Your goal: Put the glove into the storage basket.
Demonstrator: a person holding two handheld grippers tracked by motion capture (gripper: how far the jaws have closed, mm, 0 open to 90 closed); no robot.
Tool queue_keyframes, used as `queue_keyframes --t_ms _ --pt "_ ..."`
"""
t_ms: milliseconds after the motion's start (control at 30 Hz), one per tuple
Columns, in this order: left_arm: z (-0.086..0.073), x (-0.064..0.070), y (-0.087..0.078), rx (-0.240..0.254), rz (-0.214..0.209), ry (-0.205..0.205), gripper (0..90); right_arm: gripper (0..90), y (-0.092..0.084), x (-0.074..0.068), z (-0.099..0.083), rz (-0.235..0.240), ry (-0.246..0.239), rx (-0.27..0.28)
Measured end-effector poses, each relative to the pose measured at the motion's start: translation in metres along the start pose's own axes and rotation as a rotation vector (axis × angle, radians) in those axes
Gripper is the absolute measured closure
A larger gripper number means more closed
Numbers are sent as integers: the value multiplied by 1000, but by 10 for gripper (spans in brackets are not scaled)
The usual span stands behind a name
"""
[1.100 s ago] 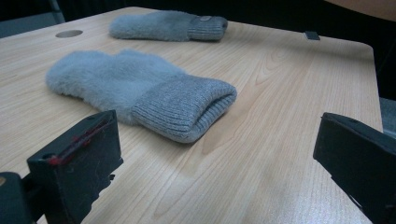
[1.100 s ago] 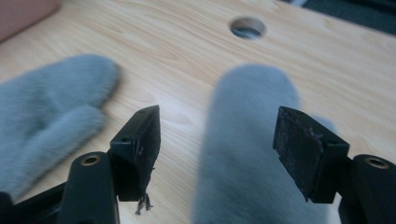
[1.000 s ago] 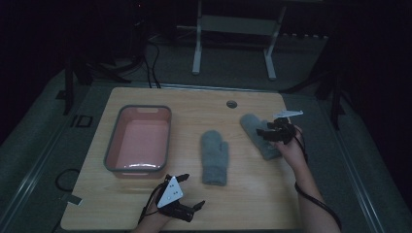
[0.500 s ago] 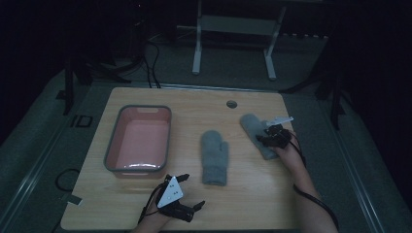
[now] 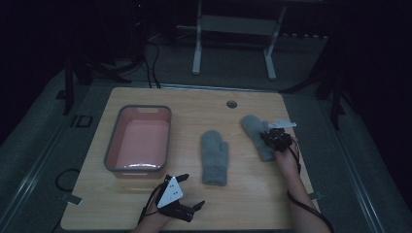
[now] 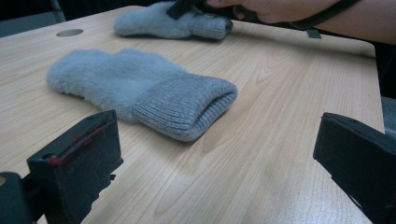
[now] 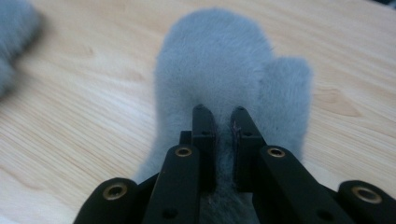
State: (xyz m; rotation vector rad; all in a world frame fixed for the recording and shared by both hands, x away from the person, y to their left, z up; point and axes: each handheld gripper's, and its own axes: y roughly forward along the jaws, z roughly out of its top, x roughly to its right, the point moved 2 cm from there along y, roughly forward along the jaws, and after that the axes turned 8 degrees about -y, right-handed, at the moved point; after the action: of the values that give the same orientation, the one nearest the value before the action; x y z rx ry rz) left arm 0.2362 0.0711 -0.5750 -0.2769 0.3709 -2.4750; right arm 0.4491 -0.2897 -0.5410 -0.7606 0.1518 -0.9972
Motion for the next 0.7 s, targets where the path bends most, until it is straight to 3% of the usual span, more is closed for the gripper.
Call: queue_keyframes --t_ms 167,200,267,367,533,700 --pt "0 0 0 -1 0 -2 12 833 -23 -2 5 -27 96 57" --pt "0 0 0 -1 2 1 12 832 -35 -5 6 -48 145 67" --pt "0 0 0 -1 2 4 12 831 -45 -8 7 -80 173 79" --pt "1 1 -1 17 -9 -3 12 831 -59 -15 5 -134 201 76" --pt "0 0 -1 5 3 3 12 832 -77 -23 -9 -138 282 56" --pt "0 1 -1 10 -12 -4 12 831 -83 -32 -28 -177 293 3"
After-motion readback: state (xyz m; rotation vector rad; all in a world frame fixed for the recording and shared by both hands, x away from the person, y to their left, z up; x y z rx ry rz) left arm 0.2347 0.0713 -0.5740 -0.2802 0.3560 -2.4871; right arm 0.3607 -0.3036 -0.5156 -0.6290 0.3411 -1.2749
